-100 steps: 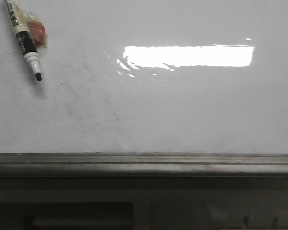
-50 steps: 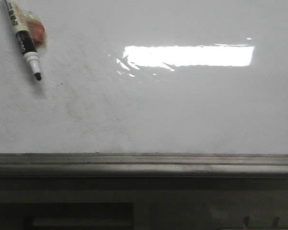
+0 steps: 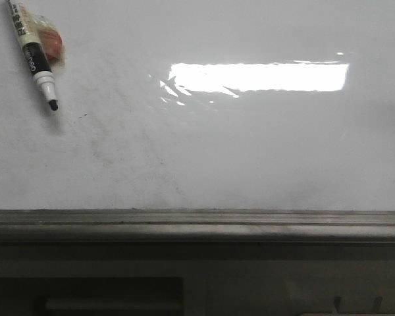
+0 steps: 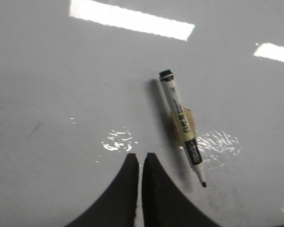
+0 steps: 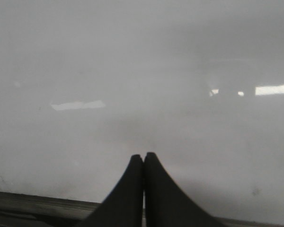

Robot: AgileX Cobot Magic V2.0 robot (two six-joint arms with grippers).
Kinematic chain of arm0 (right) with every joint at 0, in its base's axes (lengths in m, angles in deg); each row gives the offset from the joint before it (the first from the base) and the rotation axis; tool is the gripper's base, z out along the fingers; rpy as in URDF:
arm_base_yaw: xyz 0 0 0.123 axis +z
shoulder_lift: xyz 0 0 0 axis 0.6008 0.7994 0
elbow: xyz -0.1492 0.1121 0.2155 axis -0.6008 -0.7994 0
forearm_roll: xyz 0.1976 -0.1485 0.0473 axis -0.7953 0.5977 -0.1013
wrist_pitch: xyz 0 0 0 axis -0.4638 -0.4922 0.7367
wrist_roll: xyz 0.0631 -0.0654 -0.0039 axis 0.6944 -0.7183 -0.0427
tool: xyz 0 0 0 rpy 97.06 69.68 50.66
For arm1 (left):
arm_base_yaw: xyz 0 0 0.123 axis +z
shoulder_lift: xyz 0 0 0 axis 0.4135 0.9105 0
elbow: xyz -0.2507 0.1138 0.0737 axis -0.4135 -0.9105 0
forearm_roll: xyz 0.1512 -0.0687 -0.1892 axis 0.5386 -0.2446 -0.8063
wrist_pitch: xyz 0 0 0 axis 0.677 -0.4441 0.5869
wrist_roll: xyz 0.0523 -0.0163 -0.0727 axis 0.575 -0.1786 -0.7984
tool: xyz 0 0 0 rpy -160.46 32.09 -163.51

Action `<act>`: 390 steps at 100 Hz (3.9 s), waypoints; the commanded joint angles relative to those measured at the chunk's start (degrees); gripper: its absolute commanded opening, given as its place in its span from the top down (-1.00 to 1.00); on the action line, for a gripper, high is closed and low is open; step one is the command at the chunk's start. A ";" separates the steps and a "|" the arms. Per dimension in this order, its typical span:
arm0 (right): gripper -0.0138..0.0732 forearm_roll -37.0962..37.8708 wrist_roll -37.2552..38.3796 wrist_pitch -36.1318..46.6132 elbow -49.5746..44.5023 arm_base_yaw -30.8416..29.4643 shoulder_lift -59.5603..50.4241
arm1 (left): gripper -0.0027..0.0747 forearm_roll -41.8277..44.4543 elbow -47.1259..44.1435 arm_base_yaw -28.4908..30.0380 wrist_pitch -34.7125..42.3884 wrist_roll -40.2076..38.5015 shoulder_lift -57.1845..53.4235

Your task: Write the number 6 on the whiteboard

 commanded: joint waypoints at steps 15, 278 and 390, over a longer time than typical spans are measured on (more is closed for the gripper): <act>0.12 -1.45 -3.30 -1.43 5.12 -0.14 4.70 | 0.58 -2.90 3.18 -8.07 2.01 2.20 7.47; -0.23 -28.58 -28.89 -29.66 34.74 18.64 38.22 | 0.98 0.41 11.26 -34.13 -1.06 27.61 32.89; -0.19 -22.00 -26.36 -29.60 52.60 30.28 59.16 | 0.98 7.23 19.14 -37.75 -0.57 27.61 42.27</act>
